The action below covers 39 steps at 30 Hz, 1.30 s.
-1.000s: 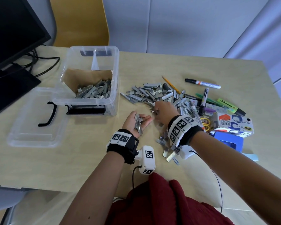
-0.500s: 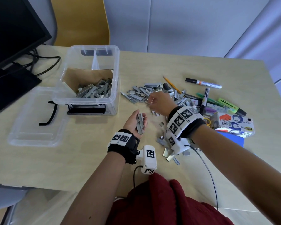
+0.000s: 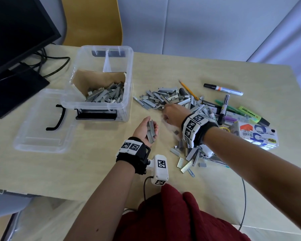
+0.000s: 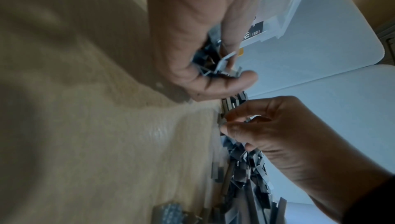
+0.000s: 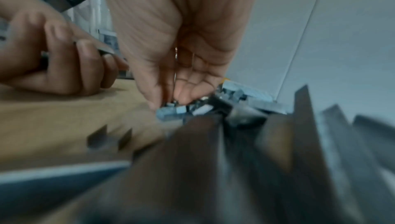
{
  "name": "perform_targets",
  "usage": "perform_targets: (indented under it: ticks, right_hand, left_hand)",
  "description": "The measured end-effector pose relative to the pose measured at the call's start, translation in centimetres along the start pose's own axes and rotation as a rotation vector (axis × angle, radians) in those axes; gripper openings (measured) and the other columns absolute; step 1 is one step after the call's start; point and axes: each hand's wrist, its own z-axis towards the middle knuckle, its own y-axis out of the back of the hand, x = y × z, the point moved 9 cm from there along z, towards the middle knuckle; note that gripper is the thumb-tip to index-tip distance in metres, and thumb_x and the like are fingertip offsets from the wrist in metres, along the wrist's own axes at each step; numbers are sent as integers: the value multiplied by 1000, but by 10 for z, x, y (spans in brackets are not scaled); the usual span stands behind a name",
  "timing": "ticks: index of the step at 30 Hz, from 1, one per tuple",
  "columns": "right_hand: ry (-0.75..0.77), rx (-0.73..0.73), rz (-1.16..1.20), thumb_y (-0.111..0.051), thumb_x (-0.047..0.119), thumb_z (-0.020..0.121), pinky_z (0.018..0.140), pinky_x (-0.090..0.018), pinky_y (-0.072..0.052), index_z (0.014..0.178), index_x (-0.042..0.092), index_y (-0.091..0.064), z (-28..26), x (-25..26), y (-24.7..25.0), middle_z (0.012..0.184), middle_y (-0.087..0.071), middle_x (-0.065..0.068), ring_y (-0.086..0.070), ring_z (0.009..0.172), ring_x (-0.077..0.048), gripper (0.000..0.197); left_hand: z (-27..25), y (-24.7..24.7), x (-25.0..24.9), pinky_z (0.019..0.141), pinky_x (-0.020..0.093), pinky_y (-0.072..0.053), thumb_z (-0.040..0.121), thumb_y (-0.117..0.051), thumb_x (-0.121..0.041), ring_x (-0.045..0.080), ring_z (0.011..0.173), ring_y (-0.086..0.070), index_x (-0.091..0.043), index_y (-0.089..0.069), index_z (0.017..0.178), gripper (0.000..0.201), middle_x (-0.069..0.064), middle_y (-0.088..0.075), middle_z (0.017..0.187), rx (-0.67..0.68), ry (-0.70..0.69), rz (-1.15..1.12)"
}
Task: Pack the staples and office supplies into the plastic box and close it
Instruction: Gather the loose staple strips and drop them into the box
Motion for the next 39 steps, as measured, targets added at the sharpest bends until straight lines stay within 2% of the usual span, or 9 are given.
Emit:
perform_targets:
  ticks: [7,12,14,17,21,26,29,35,39]
  right_hand:
    - [-139,-76,243,-56,11,88,89,-24,-46,97,2,-65,-9,-12,5,109,-61,-11,-57,101,-22,16]
    - [-108,-73,536,-63,15,84,102,-35,-43,88,4,-67,-24,5,24,88,-62,0,-56,86,-14,12]
    - [-71,-42,529,-65,14,83,102,-36,-42,85,6,-69,-29,15,24,84,-60,3,-54,85,-12,9]
    - [-46,-9,490,-66,14,82,101,-33,-40,88,8,-71,-34,19,21,86,-57,6,-50,89,-9,10]
    - [-66,-51,477,-63,11,85,93,-19,-36,98,6,-69,-45,7,29,103,-66,-3,-51,89,-5,16]
    - [-12,103,273,-63,16,85,104,-26,-33,105,10,-65,-69,4,-5,113,-63,-2,-53,103,-10,21]
    - [27,197,170,-66,23,82,97,-31,-44,110,13,-63,-82,14,-30,113,-59,-2,-53,106,-17,29]
    - [40,139,110,-59,13,86,92,-35,-48,105,6,-62,-89,27,-43,111,-55,-8,-56,102,-24,21]
    - [-34,109,180,-67,13,80,90,-34,-49,97,5,-63,-90,20,-43,105,-56,-6,-53,98,-20,20]
  left_hand:
    - [-3,-3,-1,42,19,-49,99,-40,-37,15,40,-61,-5,-48,74,41,10,-63,49,12,-19,-125]
    - [-3,-12,-2,55,30,-57,99,-43,-32,20,48,-65,-1,-52,80,38,14,-65,57,21,-24,-178]
    - [-5,-18,-1,55,30,-57,100,-43,-28,19,49,-66,-2,-54,82,33,12,-67,58,41,-15,-180]
    - [-7,-24,1,41,18,-51,98,-45,-23,11,37,-59,-7,-53,75,29,4,-62,48,49,10,-129]
    - [-8,-18,6,34,11,-37,96,-46,-30,7,28,-46,-12,-48,65,36,-1,-51,38,26,56,29]
    - [-8,-9,9,33,9,-34,96,-45,-34,6,27,-43,-13,-47,64,38,-3,-49,39,23,76,55]
    - [-8,-7,8,31,9,-35,96,-45,-33,7,26,-43,-13,-46,64,38,-2,-48,38,17,75,42]
    - [-10,-2,11,30,10,-35,96,-45,-33,6,27,-43,-13,-45,64,37,-3,-47,38,15,74,12]
    - [-12,1,12,30,11,-36,96,-45,-32,6,27,-43,-13,-45,66,36,-2,-47,38,18,59,-4]
